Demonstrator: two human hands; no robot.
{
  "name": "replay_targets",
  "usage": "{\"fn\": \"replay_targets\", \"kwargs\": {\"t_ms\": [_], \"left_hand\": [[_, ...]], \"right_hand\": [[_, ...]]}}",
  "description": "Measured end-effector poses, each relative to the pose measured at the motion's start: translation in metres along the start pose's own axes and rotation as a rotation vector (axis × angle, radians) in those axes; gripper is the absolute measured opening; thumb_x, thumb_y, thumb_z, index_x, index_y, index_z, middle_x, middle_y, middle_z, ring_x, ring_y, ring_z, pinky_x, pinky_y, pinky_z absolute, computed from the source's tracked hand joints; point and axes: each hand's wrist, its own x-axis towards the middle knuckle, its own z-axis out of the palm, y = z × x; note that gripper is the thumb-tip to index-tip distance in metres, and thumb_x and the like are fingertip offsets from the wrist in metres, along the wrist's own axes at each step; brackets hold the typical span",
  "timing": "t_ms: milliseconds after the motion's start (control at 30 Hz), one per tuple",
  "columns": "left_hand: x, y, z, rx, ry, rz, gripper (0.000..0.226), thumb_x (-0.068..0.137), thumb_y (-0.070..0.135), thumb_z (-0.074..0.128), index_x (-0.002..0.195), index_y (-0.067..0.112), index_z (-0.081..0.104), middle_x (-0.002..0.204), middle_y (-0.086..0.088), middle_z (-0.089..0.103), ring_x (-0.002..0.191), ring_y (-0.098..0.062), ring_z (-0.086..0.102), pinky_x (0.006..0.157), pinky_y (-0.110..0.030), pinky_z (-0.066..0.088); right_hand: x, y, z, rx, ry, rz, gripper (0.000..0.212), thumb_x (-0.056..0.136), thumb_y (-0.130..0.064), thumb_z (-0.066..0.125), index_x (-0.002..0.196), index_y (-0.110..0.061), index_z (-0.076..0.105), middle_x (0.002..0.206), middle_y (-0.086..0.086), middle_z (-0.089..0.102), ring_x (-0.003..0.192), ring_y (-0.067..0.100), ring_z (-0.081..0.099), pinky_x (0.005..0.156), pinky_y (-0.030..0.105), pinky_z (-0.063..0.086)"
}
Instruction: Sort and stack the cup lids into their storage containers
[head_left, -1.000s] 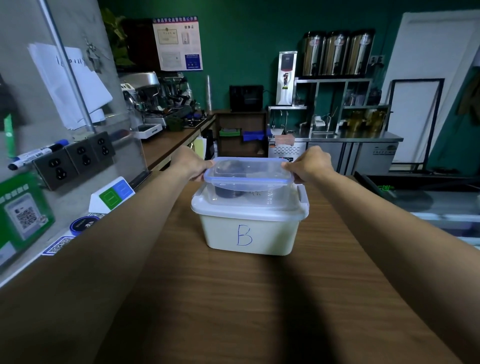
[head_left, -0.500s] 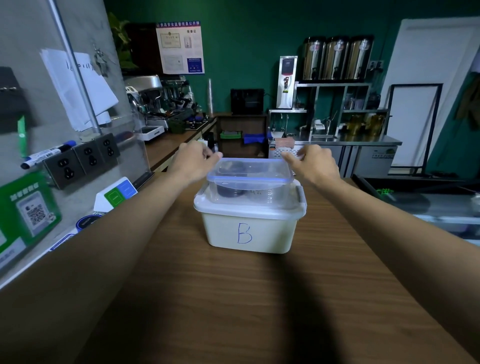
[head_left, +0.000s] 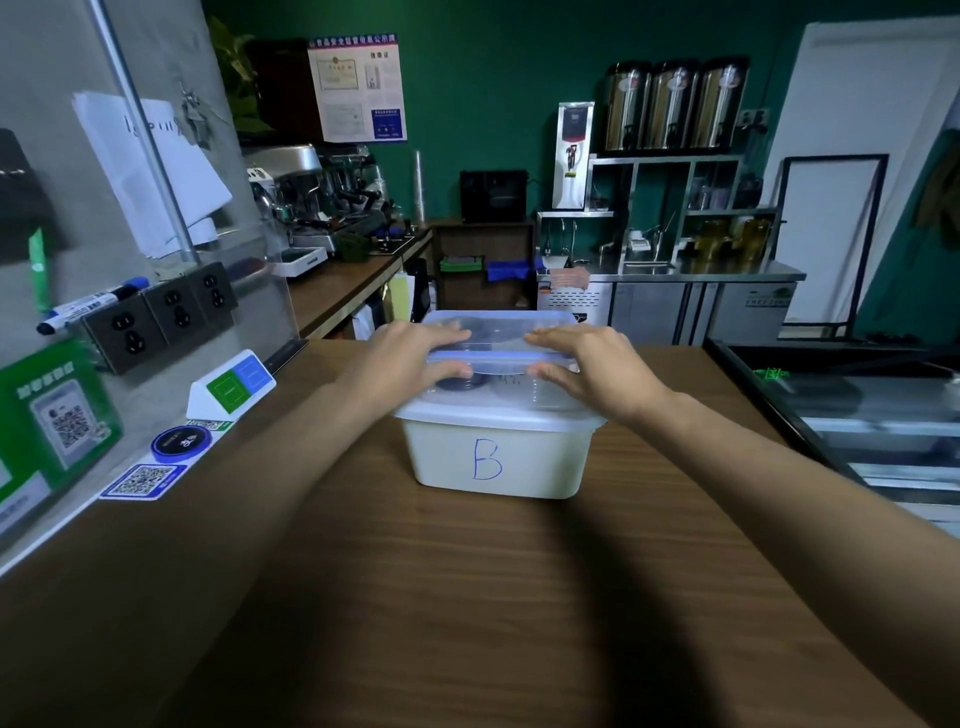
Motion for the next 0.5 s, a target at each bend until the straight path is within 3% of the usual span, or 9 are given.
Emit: {"fn": "replay_targets", "kwargs": {"t_ms": [167, 333, 433, 500], "left_hand": [[-0.007, 0.001, 0.012, 0.005, 0.113, 0.042, 0.053, 0.093, 0.041, 0.075, 0.141, 0.020, 0.065, 0.147, 0.002, 0.060, 0.138, -0.018, 0.056, 0.117, -0.041, 0.043], [-0.003, 0.003, 0.013, -0.001, 0.036, -0.006, 0.054, 0.099, 0.040, 0.069, 0.148, 0.022, 0.058, 0.156, 0.003, 0.051, 0.143, -0.022, 0.050, 0.119, -0.041, 0.039], [0.000, 0.013, 0.005, 0.077, -0.050, -0.037, 0.065, 0.105, 0.046, 0.056, 0.161, 0.022, 0.036, 0.170, 0.003, 0.029, 0.156, -0.023, 0.029, 0.127, -0.047, 0.025], [-0.012, 0.019, 0.007, 0.156, -0.085, -0.018, 0.080, 0.106, 0.055, 0.045, 0.167, 0.023, 0.004, 0.174, 0.004, -0.004, 0.161, -0.017, -0.004, 0.130, -0.048, 0.001]], "right_hand": [[-0.004, 0.003, 0.009, 0.044, 0.044, 0.007, 0.050, 0.100, -0.043, 0.069, 0.143, -0.018, 0.066, 0.147, 0.002, 0.065, 0.144, 0.023, 0.054, 0.112, 0.040, 0.043], [-0.003, 0.002, 0.009, 0.037, -0.003, 0.049, 0.050, 0.103, -0.045, 0.064, 0.147, -0.021, 0.061, 0.154, 0.000, 0.059, 0.148, 0.022, 0.048, 0.116, 0.041, 0.040], [0.000, -0.008, -0.005, -0.039, -0.101, 0.088, 0.062, 0.106, -0.054, 0.054, 0.159, -0.024, 0.045, 0.167, -0.002, 0.042, 0.157, 0.022, 0.034, 0.124, 0.045, 0.033], [-0.010, -0.012, -0.009, -0.090, -0.160, 0.078, 0.076, 0.106, -0.061, 0.044, 0.169, -0.026, 0.020, 0.176, -0.003, 0.014, 0.164, 0.020, 0.009, 0.132, 0.048, 0.011]]}}
